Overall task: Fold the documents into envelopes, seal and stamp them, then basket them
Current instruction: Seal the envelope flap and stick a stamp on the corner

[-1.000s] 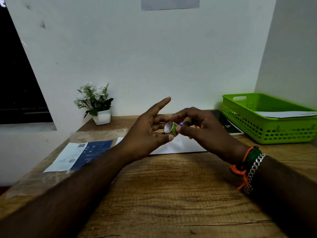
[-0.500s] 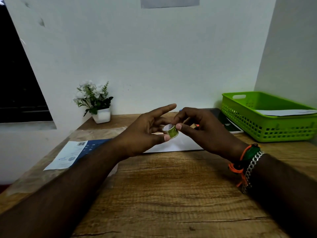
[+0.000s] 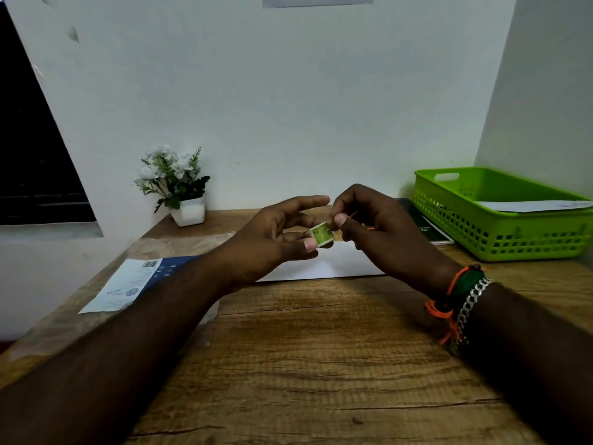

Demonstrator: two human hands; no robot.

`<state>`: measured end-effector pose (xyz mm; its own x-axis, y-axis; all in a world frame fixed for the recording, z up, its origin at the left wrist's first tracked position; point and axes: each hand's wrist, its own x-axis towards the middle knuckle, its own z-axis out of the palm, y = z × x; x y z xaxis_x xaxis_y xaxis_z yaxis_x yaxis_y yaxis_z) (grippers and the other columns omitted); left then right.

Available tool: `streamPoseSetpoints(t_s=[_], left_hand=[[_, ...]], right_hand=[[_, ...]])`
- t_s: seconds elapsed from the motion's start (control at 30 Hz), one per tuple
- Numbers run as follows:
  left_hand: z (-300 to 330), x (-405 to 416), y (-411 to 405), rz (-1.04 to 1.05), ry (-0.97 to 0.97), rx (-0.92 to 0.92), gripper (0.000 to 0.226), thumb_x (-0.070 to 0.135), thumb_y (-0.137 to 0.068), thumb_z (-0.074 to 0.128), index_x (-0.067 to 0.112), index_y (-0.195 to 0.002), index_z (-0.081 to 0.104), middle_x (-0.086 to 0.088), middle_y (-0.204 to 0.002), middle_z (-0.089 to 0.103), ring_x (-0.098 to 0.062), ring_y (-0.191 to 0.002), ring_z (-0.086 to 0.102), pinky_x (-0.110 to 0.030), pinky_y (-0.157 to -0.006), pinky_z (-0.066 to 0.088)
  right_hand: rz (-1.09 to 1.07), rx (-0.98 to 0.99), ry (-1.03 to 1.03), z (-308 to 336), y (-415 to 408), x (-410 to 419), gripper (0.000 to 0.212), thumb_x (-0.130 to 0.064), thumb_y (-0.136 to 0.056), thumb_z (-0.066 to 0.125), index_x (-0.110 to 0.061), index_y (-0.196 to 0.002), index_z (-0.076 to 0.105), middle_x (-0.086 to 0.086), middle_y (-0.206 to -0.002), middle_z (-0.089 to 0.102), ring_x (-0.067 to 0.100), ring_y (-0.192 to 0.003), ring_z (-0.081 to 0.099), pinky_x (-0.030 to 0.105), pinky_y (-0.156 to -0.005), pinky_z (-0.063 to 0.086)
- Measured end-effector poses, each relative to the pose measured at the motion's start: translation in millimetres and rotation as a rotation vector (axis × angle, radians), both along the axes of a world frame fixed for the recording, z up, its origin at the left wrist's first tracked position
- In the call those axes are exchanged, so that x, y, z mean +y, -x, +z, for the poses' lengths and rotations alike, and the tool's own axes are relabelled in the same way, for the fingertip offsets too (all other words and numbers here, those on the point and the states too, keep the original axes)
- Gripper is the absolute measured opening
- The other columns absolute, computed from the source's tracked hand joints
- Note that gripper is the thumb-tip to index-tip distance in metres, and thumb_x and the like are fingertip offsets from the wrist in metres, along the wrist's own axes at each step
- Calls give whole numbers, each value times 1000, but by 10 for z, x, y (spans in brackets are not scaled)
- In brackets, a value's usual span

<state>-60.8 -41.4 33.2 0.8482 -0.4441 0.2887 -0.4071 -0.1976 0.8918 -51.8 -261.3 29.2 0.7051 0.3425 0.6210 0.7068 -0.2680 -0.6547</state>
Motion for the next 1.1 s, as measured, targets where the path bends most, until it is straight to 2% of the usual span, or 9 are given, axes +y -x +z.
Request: streamPoseSetpoints(t_s=[0.13,0.2,0.33,0.57,0.7,0.8,0.93,1.0,1.1], left_hand=[[-8,29,-20,-3,23,9,61,-2,-96,64,24,-149,48,-16,-135,64,-28,-118,69,-40,-99,57],[-8,39,-21,-7,29,12,63,-4,-96,63,23,-150,47,-12,-135,66,-27,-121,68,-41,-100,57],[-2,41,-8,-18,37,16,66,-8,-95,63,22,-151,46,-9,-135,67,-26,-123,67,-40,-102,56],[-7,56,-30,-24,27,14,61,-4,-95,65,23,-148,51,-7,-134,68,-25,-123,67,-41,-102,56],[-15,40,-41,-16,38,19,53,1,-96,65,21,-144,55,-6,-135,67,-26,-123,67,-42,-100,56],[-22,40,-48,-10,48,25,50,2,-97,64,20,-143,57,-8,-134,67,-27,-121,68,-43,-100,56],[-34,40,-55,0,55,31,48,2,-98,63,20,-142,58,-6,-133,68,-26,-120,68,-40,-98,57],[-35,43,-63,4,48,32,47,3,-99,63,21,-142,59,-6,-134,67,-26,-121,68,-39,-97,57],[-37,61,-70,14,38,31,46,2,-99,62,21,-141,59,-5,-133,67,-26,-121,68,-40,-98,57]], right_hand=[[24,51,-30,13,-37,-21,10,-9,-100,59,-16,-105,65,5,-92,70,21,-78,65,24,-65,47],[15,49,-2,10,-34,-17,12,-12,-99,63,-19,-108,67,2,-93,69,16,-81,66,20,-65,48],[11,-10,43,6,-14,-3,5,-13,-96,68,-18,-97,67,-5,-93,70,6,-81,64,16,-67,46],[-19,-12,138,-10,-9,-6,6,-17,-100,62,-21,-96,60,-13,-83,65,8,-79,63,24,-67,49],[-15,-29,160,-14,1,11,5,-17,-102,57,-20,-98,56,-6,-82,64,12,-77,60,30,-65,50],[-16,-17,161,-30,-5,21,6,-17,-104,55,-19,-98,56,-5,-81,62,7,-74,57,27,-65,46],[-6,25,150,-47,-11,19,6,-18,-104,53,-16,-100,56,-5,-84,63,5,-76,59,23,-66,47],[8,68,130,-51,-11,17,6,-18,-104,53,-15,-101,56,-1,-88,66,5,-78,62,26,-66,51],[29,133,39,-46,-22,12,4,-19,-103,56,-16,-104,58,4,-95,68,15,-84,68,29,-66,56]])
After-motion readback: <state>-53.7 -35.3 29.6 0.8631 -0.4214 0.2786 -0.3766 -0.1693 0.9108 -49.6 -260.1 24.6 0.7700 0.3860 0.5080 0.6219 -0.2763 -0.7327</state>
